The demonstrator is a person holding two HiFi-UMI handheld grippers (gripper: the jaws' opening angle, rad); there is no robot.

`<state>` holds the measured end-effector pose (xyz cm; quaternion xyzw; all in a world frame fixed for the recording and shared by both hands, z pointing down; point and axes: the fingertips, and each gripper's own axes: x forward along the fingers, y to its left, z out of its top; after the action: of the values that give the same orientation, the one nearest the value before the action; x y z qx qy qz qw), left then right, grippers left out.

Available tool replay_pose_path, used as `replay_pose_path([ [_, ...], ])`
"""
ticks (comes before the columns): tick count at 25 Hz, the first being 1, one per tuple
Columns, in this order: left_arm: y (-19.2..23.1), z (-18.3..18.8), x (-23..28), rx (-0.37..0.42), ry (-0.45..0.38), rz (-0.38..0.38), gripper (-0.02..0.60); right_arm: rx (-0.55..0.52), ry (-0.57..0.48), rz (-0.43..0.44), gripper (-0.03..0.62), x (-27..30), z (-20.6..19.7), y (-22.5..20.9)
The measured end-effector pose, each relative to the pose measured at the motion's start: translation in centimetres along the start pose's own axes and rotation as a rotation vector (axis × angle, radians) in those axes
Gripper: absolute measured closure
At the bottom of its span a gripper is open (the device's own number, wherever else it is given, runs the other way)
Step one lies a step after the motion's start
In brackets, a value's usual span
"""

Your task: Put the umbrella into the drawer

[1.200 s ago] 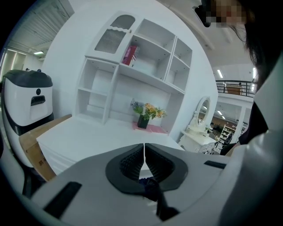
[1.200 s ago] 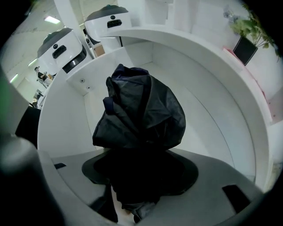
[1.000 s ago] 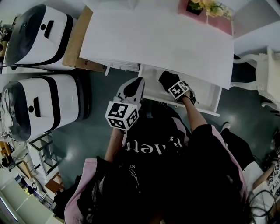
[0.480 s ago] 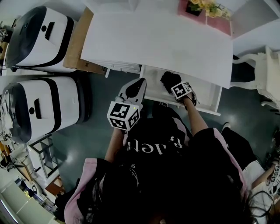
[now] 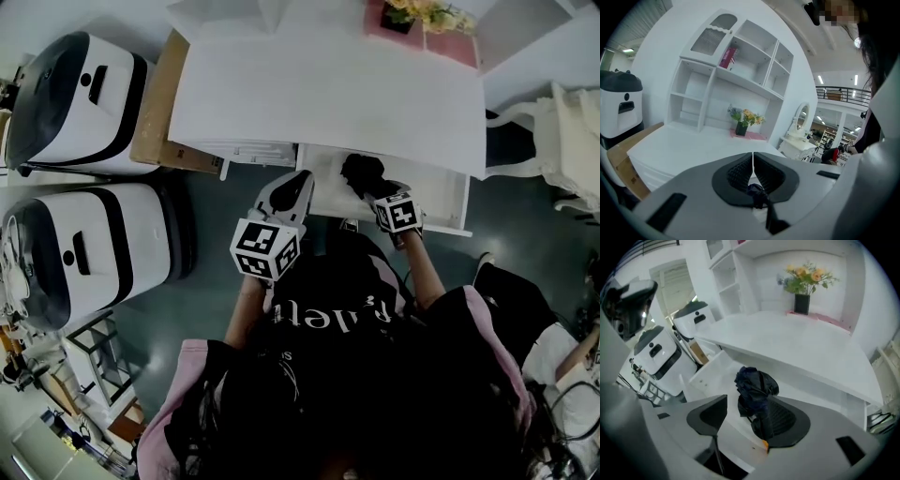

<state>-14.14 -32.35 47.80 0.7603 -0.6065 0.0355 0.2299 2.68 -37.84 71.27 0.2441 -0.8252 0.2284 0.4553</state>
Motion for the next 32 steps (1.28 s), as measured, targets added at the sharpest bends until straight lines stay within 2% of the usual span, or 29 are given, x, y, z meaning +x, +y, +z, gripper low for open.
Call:
replay_pose_path([
  [5, -0.3, -0.2, -1.0, 0.013, 0.006, -0.049, 0.561, 0.112, -0.222, 0.021, 0.313, -5.0, 3.5, 2.7],
  [13, -1.2, -0.8, -4.5, 0.049, 0.0, -0.148, 0.561, 0.175, -0.489, 0.036, 0.316, -12.2, 7.7, 8.9],
  [14, -1.2, -0.9, -5.3, 0.054, -0.002, -0.161, 0.56, 0.185, -0.514, 0.026, 0.328, -12.8, 7.9, 9.8],
  [15, -1.2, -1.1, -6.1, 0.06, -0.004, -0.173, 0.56, 0.197, -0.537, 0.012, 0.371, -13.4, 7.9, 10.7],
  [16, -1.2, -1.2, -7.0, 0.066, -0.003, -0.183, 0.56, 0.211, -0.558, -0.003, 0.412, -14.0, 7.8, 11.6],
  [25, -0.2, -3.3, -14.6, 0.112, 0.017, -0.282, 0.561, 0.308, -0.674, -0.072, 0.447, -16.9, 5.1, 20.1],
  [32, -0.2, -5.3, -17.8, 0.111, 0.047, -0.352, 0.561, 0.343, -0.669, -0.096, 0.467, -17.5, 2.7, 24.9],
])
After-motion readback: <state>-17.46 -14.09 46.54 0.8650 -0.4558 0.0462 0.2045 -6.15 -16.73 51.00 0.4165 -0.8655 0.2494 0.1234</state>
